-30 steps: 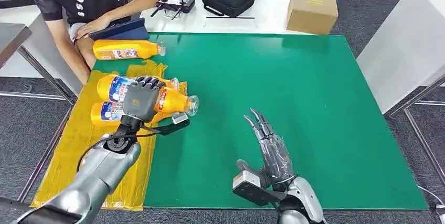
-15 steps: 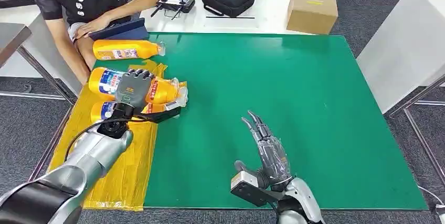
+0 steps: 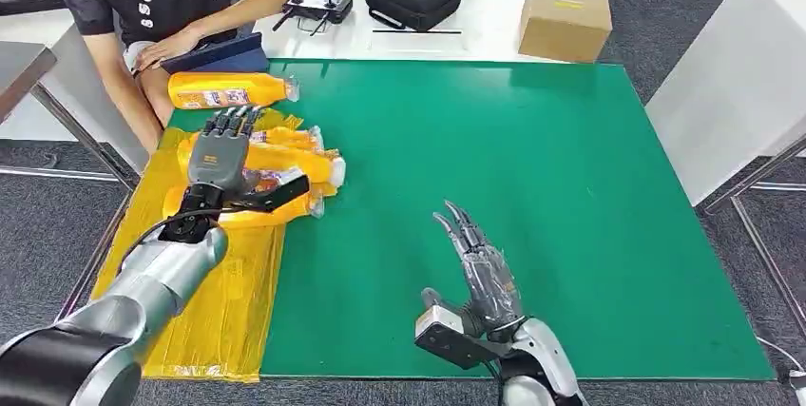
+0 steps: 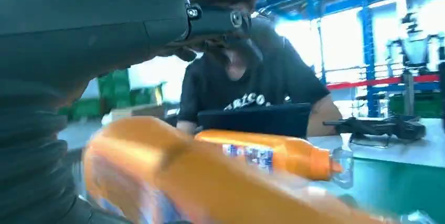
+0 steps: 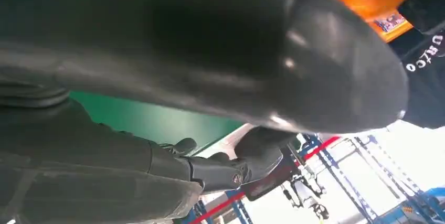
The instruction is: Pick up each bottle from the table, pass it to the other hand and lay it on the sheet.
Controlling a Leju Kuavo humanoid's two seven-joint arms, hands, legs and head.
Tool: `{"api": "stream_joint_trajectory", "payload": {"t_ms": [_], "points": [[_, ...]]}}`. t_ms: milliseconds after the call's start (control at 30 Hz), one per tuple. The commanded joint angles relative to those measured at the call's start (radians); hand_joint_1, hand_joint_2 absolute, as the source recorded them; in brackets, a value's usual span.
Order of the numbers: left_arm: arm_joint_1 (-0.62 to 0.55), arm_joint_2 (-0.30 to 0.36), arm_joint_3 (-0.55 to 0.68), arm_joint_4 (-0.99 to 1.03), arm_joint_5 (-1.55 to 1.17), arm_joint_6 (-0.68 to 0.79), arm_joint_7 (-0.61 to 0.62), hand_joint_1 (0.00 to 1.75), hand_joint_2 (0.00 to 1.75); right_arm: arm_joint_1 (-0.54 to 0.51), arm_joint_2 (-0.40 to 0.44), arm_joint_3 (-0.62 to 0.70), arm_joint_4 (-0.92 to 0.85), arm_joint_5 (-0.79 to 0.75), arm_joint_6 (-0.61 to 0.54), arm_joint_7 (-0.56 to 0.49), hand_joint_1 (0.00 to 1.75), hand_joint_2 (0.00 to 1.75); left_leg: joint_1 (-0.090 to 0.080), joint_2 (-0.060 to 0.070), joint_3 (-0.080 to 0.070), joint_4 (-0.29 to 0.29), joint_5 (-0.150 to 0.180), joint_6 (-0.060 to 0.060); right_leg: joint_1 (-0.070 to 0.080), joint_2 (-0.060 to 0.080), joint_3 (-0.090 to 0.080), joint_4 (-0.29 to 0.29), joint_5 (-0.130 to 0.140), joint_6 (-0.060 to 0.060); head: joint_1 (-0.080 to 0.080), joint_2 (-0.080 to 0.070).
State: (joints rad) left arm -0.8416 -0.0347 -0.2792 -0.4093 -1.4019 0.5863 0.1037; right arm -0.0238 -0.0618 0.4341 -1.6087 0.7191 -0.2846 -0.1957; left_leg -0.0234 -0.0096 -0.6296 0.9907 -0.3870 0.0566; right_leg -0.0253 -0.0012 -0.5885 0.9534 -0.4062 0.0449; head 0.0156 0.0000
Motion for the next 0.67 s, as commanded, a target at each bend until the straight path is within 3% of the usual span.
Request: {"api": "stream_joint_trajectory", "payload": {"t_ms": [33, 300, 400, 500, 567, 667], "points": [[-0.012, -0.005, 0.112, 0.054, 0.039, -0.002, -0.047, 0.00, 1.75, -0.050, 0.014, 0.018, 0.094, -0.007, 0.012, -0.001, 0.00, 0.00, 0.002, 0.002, 0.005, 0.000, -0.002, -0.005, 0.002, 0.001, 0.006, -0.001, -0.001, -0.003, 0.000, 0.000], [-0.002, -0.007, 0.124, 0.044, 0.048, -0.002, -0.060, 0.00, 1.75, -0.056, 0.010, 0.019, 0.102, -0.011, 0.016, -0.004, 0.00, 0.00, 0.002, 0.002, 0.005, 0.000, -0.002, -0.004, 0.002, 0.001, 0.005, -0.001, -0.001, -0.003, 0.000, 0.000], [0.013, -0.023, 0.176, 0.016, 0.098, -0.002, -0.118, 0.00, 1.75, -0.069, 0.014, 0.016, 0.110, -0.034, 0.011, -0.013, 0.00, 0.00, 0.001, 0.001, 0.003, 0.000, -0.001, -0.002, 0.001, 0.001, 0.003, -0.001, -0.001, -0.002, 0.000, 0.000], [0.040, -0.060, 0.245, -0.063, 0.236, -0.037, -0.253, 0.00, 1.75, -0.056, 0.029, -0.022, 0.085, -0.110, -0.025, -0.048, 0.00, 0.00, 0.002, 0.002, 0.006, 0.001, -0.003, -0.005, 0.002, 0.001, 0.007, -0.001, -0.002, -0.003, 0.000, 0.000], [0.100, -0.117, 0.323, -0.222, 0.504, -0.223, -0.429, 0.00, 1.75, -0.034, 0.056, -0.065, 0.054, -0.223, -0.033, -0.112, 0.00, 0.00, 0.001, -0.001, 0.003, 0.000, -0.001, -0.003, 0.001, -0.001, 0.003, -0.001, -0.001, -0.002, 0.000, 0.000], [0.299, -0.132, 0.253, -0.627, 0.916, -0.585, -0.506, 0.00, 1.75, -0.032, 0.081, -0.088, 0.036, -0.339, -0.023, -0.199, 0.00, 0.00, 0.001, -0.001, 0.002, 0.000, -0.001, -0.002, 0.000, -0.001, 0.003, -0.001, -0.001, -0.002, 0.000, 0.000]]}}
